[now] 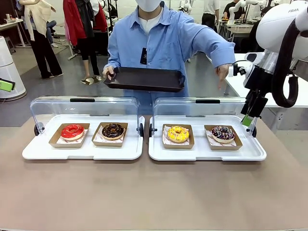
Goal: Provide the desired donut to the person.
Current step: Pick up and lift the Paper togo box containing the Donut pointed at by the person.
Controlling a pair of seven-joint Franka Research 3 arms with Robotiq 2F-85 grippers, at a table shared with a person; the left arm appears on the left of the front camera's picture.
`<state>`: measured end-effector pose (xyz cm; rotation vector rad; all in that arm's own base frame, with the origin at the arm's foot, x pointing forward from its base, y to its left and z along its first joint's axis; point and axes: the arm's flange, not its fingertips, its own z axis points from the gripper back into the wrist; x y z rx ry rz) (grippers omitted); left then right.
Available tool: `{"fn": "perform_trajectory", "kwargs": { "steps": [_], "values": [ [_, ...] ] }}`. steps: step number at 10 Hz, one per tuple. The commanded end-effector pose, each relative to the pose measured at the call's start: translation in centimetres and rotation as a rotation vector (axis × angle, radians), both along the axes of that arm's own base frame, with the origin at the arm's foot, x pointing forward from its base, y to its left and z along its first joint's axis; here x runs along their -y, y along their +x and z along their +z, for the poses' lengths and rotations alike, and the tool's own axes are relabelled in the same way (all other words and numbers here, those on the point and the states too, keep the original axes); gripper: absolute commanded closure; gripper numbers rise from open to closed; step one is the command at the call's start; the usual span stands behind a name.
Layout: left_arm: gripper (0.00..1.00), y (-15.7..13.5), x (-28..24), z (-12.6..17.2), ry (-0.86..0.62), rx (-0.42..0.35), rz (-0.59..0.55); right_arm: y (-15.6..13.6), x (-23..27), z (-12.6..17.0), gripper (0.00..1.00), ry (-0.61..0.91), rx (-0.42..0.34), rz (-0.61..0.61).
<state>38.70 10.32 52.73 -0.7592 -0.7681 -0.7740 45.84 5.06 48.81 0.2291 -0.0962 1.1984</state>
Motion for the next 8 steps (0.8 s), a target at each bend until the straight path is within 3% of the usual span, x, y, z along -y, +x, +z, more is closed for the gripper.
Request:
{"fn": "perform_trajectory", "kwargs": {
  "steps": [1, 2, 4, 8],
  "values": [
    [0.0, 0.0, 0.1, 0.3, -0.006, -0.014, 0.012, 0.2, -0.1, 0.2, 0.0, -0.004, -0.012, 0.0],
    [0.0, 0.0, 0.1, 0.3, -0.006, -0.014, 0.012, 0.0, 0.0, 0.0, 0.0, 0.0, 0.0, 0.0],
    [0.0, 0.0, 0.1, 0.3, -0.006, -0.014, 0.012, -1.7, -4.5, -1.7, 0.0, -0.185, 0.068, 0.159],
    [0.0, 0.0, 0.1, 0.3, -0.006, -0.014, 0.012, -0.2, -7.9, -6.5, 0.0, -0.194, 0.179, 0.333]
  ]
}}
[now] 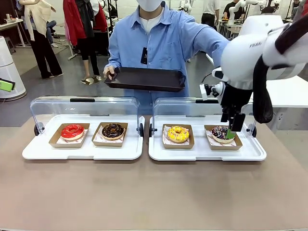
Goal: Provide the desired donut to the person.
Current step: Pick up and lift the Paper togo box containing the Donut pointed at by the person.
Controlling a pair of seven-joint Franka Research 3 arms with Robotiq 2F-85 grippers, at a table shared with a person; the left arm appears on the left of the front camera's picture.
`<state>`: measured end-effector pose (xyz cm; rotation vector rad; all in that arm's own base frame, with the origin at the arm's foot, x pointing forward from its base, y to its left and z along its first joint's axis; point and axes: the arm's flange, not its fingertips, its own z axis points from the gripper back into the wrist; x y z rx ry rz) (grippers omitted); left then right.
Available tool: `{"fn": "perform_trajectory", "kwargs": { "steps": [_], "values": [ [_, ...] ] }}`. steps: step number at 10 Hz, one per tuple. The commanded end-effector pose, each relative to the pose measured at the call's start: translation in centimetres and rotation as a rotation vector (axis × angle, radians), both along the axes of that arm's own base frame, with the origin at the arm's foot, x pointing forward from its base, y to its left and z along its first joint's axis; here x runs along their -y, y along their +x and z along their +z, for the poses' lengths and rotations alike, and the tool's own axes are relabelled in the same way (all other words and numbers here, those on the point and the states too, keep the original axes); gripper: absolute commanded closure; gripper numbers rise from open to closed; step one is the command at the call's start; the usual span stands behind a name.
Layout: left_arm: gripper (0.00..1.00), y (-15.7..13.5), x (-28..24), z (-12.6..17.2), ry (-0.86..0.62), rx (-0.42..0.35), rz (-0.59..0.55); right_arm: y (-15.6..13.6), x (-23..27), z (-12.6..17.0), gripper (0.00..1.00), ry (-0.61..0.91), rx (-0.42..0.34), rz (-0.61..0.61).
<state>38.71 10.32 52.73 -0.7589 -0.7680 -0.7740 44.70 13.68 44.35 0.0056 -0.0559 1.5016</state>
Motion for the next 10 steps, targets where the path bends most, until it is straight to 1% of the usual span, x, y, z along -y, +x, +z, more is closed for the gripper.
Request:
{"fn": "perform_trajectory", "kwargs": {
  "steps": [1, 2, 5, 6, 8, 10],
  "values": [
    [0.0, 0.0, 0.1, 0.2, -0.007, -0.014, 0.012, 1.2, 0.6, -3.0, 0.0, -0.006, 0.068, 0.054],
    [0.0, 0.0, 0.1, 0.2, -0.007, -0.014, 0.012, 1.4, 0.6, -4.2, 0.0, -0.014, 0.078, 0.068],
    [0.0, 0.0, 0.1, 0.2, -0.007, -0.014, 0.012, 2.1, 1.2, -7.4, 0.0, 0.021, 0.07, 0.091],
    [0.0, 0.0, 0.1, 0.2, -0.007, -0.014, 0.012, 2.5, 1.3, -8.2, 0.0, 0.039, 0.073, 0.102],
    [0.0, 0.0, 0.1, 0.2, -0.007, -0.014, 0.012, 3.2, 1.0, -9.4, 0.0, 0.056, 0.047, 0.104],
    [0.0, 0.0, 0.1, 0.2, -0.007, -0.014, 0.012, 3.6, 0.7, -10.0, 0.0, 0.061, 0.043, 0.104]
  ]
}}
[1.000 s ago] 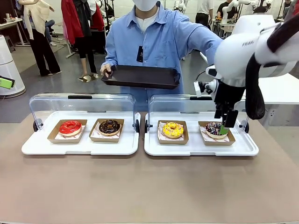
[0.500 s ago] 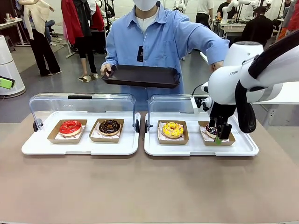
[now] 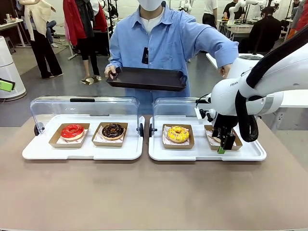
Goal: Provide the desired donut to the person.
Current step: Pick up and lift the Paper togo box containing the Donut pointed at by the person.
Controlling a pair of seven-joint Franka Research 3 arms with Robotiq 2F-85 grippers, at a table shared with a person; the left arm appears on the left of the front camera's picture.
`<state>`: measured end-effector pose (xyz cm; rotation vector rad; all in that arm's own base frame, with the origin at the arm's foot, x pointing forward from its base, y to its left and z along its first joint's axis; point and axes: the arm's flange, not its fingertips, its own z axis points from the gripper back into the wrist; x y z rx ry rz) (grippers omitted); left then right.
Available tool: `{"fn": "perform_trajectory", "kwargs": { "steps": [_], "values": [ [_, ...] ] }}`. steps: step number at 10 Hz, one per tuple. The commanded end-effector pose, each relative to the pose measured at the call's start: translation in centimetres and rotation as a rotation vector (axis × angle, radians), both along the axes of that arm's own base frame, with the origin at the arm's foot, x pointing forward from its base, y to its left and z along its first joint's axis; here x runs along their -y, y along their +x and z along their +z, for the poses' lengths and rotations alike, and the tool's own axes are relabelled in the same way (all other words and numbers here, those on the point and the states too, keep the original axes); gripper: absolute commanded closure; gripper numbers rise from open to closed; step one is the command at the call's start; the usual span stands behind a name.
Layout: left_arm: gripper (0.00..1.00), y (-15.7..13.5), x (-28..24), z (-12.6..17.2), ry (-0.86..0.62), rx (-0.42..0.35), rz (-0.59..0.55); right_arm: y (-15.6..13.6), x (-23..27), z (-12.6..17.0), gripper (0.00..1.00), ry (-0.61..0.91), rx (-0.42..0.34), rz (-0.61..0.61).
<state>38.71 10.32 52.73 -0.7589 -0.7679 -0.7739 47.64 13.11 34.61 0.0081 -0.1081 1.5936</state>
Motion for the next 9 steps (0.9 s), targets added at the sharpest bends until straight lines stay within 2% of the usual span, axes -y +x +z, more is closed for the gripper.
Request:
{"fn": "perform_trajectory", "kwargs": {
  "steps": [1, 7, 8, 9],
  "values": [
    [0.0, 0.0, 0.1, 0.3, -0.007, -0.013, 0.012, 0.8, 0.1, -0.6, 0.0, 0.028, -0.003, 0.01],
    [0.0, 0.0, 0.1, 0.3, -0.007, -0.013, 0.012, 1.7, -0.2, -2.2, 0.0, 0.037, -0.007, 0.032],
    [0.0, 0.0, 0.1, 0.3, -0.007, -0.013, 0.012, 1.7, -0.2, -2.2, 0.6, 0.033, -0.004, 0.035],
    [0.0, 0.0, 0.1, 0.3, -0.007, -0.013, 0.012, 1.6, -0.1, -2.0, 0.6, 0.035, 0.003, 0.034]
  ]
}}
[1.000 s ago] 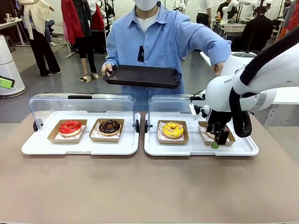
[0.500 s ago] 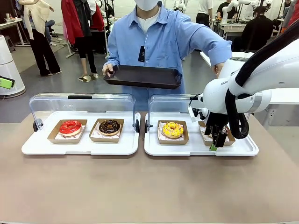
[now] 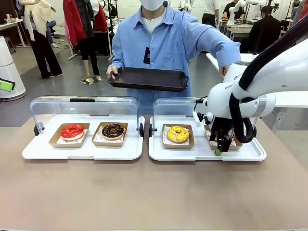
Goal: Provide the desired donut to the person.
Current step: Pick up and lift the Paper togo box containing the Donut pointed at by the person.
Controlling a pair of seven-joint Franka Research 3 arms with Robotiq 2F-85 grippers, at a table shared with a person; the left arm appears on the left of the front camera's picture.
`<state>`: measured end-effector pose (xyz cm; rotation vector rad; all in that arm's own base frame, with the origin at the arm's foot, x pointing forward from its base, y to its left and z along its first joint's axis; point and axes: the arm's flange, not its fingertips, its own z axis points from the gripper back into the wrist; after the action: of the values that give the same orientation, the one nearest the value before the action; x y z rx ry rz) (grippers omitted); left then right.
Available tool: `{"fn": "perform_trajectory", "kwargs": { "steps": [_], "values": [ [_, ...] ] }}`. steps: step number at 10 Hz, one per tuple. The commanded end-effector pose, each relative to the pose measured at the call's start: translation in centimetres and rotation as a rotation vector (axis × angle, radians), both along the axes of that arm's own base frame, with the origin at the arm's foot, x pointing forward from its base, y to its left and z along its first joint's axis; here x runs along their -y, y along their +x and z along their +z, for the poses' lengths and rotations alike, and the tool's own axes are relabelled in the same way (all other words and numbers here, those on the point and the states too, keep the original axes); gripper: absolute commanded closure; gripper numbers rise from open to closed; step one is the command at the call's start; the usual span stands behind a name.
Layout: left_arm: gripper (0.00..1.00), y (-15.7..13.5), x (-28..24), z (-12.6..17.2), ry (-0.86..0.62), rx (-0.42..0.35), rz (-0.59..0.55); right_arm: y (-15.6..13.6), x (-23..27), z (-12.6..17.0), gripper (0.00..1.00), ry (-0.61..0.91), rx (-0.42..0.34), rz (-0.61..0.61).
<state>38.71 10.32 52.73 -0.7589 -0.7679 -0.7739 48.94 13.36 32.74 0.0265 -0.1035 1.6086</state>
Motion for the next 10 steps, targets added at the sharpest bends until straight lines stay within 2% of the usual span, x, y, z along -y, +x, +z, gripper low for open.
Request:
{"fn": "perform_trajectory", "kwargs": {
  "steps": [1, 2, 3, 8, 10],
  "values": [
    [0.0, 0.0, 0.1, 0.3, -0.007, -0.013, 0.012, 0.3, 0.2, 0.0, 1.0, 0.028, 0.02, 0.014],
    [0.0, 0.0, 0.1, 0.3, -0.007, -0.013, 0.012, 0.3, 0.3, 0.0, 0.64, 0.028, 0.021, 0.01],
    [0.0, 0.0, 0.1, 0.3, -0.007, -0.013, 0.012, 0.2, 0.4, 0.0, 1.0, 0.029, 0.02, 0.007],
    [0.0, 0.0, 0.1, 0.3, -0.007, -0.013, 0.012, 0.0, 0.5, 0.3, 1.0, 0.032, 0.004, -0.02],
    [0.0, 0.0, 0.1, 0.3, -0.007, -0.013, 0.012, -1.3, -0.2, 2.3, 1.0, 0.026, -0.034, -0.073]
  ]
}}
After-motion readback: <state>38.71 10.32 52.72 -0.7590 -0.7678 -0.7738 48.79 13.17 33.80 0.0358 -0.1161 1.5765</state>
